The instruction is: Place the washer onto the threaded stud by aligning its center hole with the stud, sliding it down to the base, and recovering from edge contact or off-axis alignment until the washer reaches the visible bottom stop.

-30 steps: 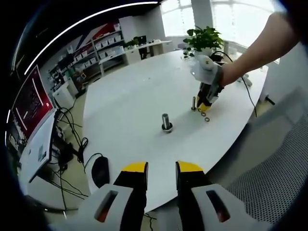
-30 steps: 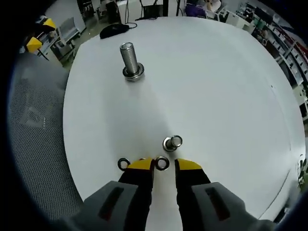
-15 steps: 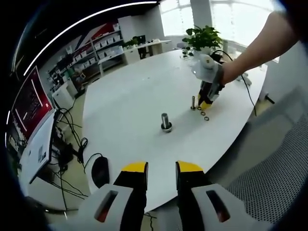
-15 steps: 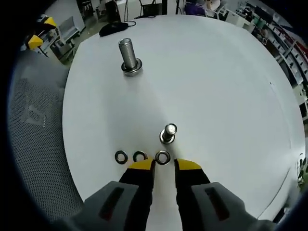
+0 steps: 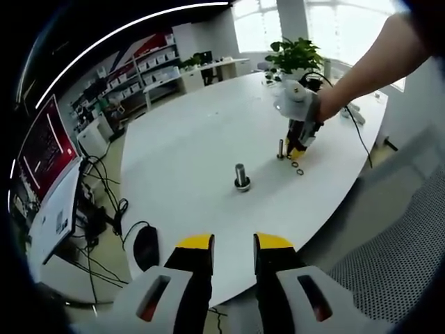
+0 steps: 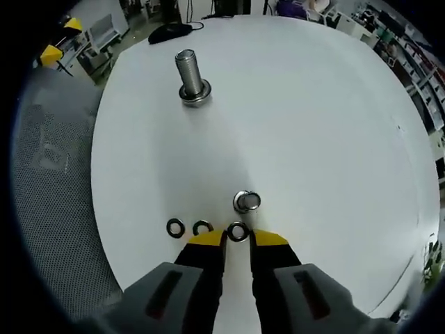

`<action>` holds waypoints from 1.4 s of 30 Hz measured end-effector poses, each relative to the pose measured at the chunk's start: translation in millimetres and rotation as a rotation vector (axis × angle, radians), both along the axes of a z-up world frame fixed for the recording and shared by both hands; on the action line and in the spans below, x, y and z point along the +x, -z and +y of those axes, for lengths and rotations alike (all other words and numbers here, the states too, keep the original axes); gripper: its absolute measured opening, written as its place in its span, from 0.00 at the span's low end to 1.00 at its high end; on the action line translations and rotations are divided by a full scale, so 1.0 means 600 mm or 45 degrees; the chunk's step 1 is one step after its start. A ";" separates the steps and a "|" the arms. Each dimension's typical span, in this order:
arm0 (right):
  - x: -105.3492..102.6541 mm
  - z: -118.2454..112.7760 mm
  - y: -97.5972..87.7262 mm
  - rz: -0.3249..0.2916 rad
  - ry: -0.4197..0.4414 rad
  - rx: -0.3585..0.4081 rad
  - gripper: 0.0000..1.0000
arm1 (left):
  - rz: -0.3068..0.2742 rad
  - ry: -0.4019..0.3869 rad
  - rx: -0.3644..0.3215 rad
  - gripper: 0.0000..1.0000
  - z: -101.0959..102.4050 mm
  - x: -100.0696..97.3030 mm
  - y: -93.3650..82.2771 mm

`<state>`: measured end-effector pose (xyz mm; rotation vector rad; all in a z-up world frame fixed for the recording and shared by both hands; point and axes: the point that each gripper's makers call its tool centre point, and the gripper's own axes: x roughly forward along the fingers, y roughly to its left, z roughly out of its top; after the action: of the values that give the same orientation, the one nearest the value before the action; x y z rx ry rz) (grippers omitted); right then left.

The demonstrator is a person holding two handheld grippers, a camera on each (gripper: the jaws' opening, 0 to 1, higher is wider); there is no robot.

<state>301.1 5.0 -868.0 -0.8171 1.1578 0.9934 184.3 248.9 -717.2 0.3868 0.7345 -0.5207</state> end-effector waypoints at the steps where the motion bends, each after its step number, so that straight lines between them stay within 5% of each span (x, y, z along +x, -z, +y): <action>1: 0.001 0.000 0.001 0.003 -0.010 -0.020 0.16 | 0.002 0.001 0.003 0.20 0.000 0.000 0.001; 12: -0.002 0.004 0.003 -0.026 -0.108 -0.164 0.15 | 0.003 0.002 0.007 0.20 0.000 -0.001 0.001; 20: 0.000 -0.001 0.000 -0.083 0.005 -0.017 0.15 | -0.002 0.001 0.008 0.20 0.002 0.000 -0.001; 25: -0.004 0.003 0.000 -0.117 -0.043 -0.017 0.15 | -0.004 -0.005 0.009 0.19 0.003 0.001 -0.001; 32: 0.002 0.004 0.002 -0.031 0.010 -0.071 0.15 | -0.002 -0.007 0.016 0.19 0.004 0.001 0.000; 42: -0.002 0.000 0.000 -0.039 0.012 -0.040 0.15 | -0.001 -0.016 0.023 0.19 0.007 0.002 0.001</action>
<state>299.6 5.0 -868.1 -0.8486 1.1527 0.9543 185.6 253.0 -717.8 0.3988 0.7410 -0.5021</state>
